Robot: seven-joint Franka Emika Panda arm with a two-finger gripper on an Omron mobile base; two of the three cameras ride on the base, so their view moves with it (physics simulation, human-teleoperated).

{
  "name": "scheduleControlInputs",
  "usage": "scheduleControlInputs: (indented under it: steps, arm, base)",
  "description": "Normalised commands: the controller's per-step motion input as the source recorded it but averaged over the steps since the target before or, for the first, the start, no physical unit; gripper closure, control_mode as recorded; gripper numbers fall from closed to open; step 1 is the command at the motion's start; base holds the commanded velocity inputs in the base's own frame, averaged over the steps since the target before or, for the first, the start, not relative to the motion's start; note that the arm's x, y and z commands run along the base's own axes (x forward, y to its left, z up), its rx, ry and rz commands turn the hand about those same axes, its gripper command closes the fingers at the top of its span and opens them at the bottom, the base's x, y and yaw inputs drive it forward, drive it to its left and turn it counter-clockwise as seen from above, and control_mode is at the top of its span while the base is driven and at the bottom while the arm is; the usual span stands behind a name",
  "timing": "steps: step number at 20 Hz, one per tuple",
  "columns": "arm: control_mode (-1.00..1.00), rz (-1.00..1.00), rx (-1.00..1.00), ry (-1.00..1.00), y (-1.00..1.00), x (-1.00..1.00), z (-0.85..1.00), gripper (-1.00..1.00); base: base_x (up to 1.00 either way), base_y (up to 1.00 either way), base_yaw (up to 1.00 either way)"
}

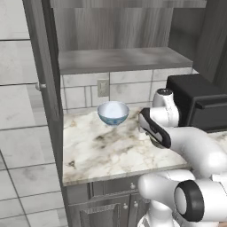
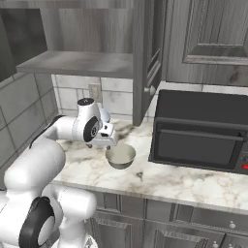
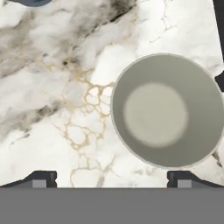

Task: Pick up the bowls on the counter and stack them on top of one another in the open cabinet. Place the smaller bowl on top of the larger bowl.

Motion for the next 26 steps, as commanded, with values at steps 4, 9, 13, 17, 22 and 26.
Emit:
scheduleControlInputs:
  steps: [4, 9, 13, 17, 22, 26]
  arm:
    - [-1.0, 0.0, -0.01, 0.02, 0.0, 0.25, -0.2, -1.0]
    - [-1.0, 0.0, 0.0, 0.07, -0.03, 0.28, -0.15, -1.0]
    - [-1.0, 0.0, 0.0, 0.08, -0.04, 0.26, -0.18, -1.0]
    - [-1.0, 0.0, 0.0, 0.08, -0.07, 0.19, -0.2, -1.0]
    - [-1.0, 0.0, 0.0, 0.06, -0.06, 0.16, -0.21, -1.0]
    - [-1.0, 0.0, 0.0, 0.03, -0.01, 0.06, -0.2, -1.0]
  base:
    - [0.0, 0.0, 0.0]
    - [0.0, 0.0, 0.0]
    - [0.0, 0.0, 0.0]
    - [0.0, 0.0, 0.0]
    - [0.0, 0.0, 0.0]
    - [0.0, 0.0, 0.0]
